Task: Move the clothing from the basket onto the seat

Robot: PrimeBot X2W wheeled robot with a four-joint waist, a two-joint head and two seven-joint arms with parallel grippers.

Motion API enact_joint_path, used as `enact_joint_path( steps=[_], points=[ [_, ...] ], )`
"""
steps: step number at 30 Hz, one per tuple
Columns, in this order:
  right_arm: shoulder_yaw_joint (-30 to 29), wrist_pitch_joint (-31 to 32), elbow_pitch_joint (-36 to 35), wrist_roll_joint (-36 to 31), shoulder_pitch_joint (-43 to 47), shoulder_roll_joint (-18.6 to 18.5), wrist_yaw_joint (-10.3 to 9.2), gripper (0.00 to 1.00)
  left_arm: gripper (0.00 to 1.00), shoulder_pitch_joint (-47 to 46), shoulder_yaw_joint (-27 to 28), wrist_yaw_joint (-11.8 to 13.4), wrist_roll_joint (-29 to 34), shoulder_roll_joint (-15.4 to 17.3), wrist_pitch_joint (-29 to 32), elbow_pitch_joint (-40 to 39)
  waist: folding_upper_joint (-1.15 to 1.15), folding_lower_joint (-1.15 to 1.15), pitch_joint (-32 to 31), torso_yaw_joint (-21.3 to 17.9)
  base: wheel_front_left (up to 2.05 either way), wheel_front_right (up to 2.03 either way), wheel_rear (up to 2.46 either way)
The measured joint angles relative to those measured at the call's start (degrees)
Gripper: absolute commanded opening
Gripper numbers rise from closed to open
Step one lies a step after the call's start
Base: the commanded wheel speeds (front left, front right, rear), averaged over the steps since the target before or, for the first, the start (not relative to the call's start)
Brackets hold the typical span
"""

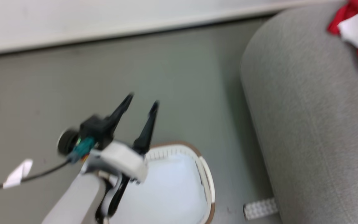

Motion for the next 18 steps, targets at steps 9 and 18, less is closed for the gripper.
enact_joint_path(
  steps=[9,18],
  points=[
    [6.1,0.0,-13.5,0.0,18.8,4.0,0.0,1.0,1.0,15.9,5.3,5.8,-2.9,2.6,-8.3,4.2,0.0,-0.02,-15.1,1.5,0.0,0.0,0.0],
    [12.2,0.0,-18.0,3.0,31.8,10.5,0.0,1.0,1.0,29.0,11.0,9.6,-4.3,3.5,-12.8,4.6,0.0,-0.02,-24.6,4.8,0.0,0.0,0.0]
  ],
)
